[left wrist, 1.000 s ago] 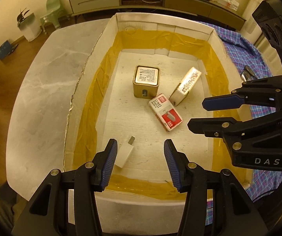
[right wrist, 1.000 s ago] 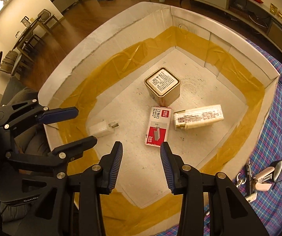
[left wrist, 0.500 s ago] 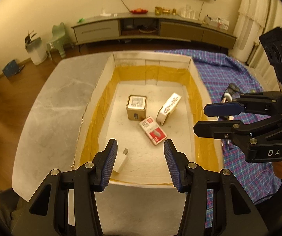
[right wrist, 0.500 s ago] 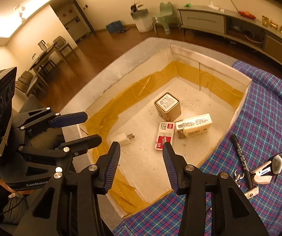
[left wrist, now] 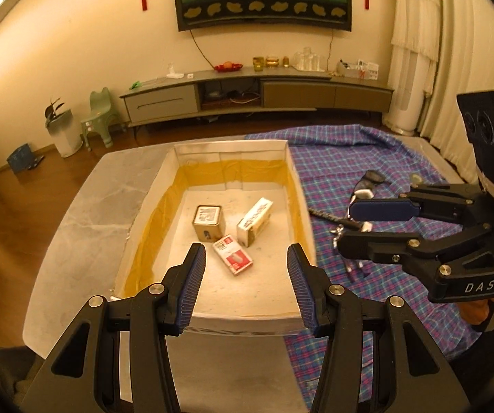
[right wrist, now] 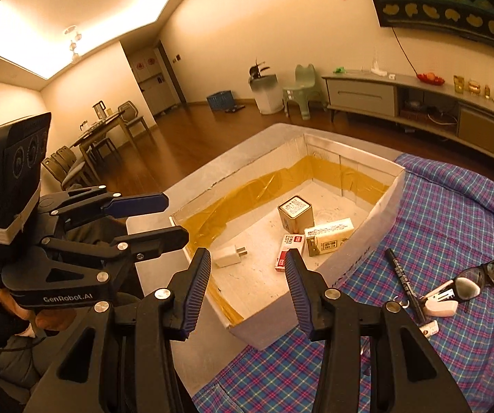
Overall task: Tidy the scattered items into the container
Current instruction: 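Move both tools back over the shirt toward the remaining items, then grasp the purple action figure with the left tool while the right tool grasps the white lip balm tube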
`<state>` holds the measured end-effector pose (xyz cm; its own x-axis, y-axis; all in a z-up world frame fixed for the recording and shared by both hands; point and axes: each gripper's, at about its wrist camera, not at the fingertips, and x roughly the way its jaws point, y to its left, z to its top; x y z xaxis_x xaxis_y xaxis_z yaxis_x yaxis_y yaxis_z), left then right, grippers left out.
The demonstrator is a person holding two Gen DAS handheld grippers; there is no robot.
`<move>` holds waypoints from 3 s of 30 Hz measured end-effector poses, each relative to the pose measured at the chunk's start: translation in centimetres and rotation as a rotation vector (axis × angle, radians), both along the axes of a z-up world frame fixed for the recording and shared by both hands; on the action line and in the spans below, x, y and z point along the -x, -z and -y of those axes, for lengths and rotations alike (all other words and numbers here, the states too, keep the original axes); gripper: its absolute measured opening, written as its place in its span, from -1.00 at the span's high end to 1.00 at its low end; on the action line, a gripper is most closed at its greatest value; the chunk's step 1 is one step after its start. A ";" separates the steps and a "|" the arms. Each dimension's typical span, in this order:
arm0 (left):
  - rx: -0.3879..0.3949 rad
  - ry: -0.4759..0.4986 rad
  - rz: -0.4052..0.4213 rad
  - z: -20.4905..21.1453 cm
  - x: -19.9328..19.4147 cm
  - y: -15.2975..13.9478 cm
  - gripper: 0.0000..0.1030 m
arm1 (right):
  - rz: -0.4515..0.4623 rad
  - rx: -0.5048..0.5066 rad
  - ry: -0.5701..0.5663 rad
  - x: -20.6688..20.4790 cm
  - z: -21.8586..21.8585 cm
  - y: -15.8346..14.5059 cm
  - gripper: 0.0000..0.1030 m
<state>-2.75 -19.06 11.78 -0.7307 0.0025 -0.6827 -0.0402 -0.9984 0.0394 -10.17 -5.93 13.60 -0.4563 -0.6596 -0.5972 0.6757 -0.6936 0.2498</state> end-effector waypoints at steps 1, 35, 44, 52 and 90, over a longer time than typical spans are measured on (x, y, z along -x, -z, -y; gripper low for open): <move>-0.003 0.000 -0.008 -0.4 -0.3 -0.1 -0.02 | -0.010 0.008 -0.001 -0.4 -0.4 -0.1 0.09; -0.066 0.184 0.077 -15.4 1.4 8.6 -0.02 | 0.160 0.171 0.291 -1.6 -17.3 9.0 0.05; -0.123 0.180 0.171 -16.1 5.5 13.0 -0.02 | 0.261 0.142 0.394 0.6 -19.0 12.1 0.10; -0.152 0.117 0.230 -15.8 8.6 16.9 -0.02 | 0.356 0.089 0.445 3.9 -17.8 13.9 0.10; -0.211 0.016 0.227 -14.9 12.8 19.4 0.27 | 0.238 -0.304 0.482 8.1 -14.9 15.8 0.62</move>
<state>-15.52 -4.15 -7.65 -0.5580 0.1724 -0.8117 -0.0402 -0.9827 -0.1811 -18.30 8.95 -2.20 -0.4919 -0.1966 -0.8482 0.2190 -0.9708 0.0981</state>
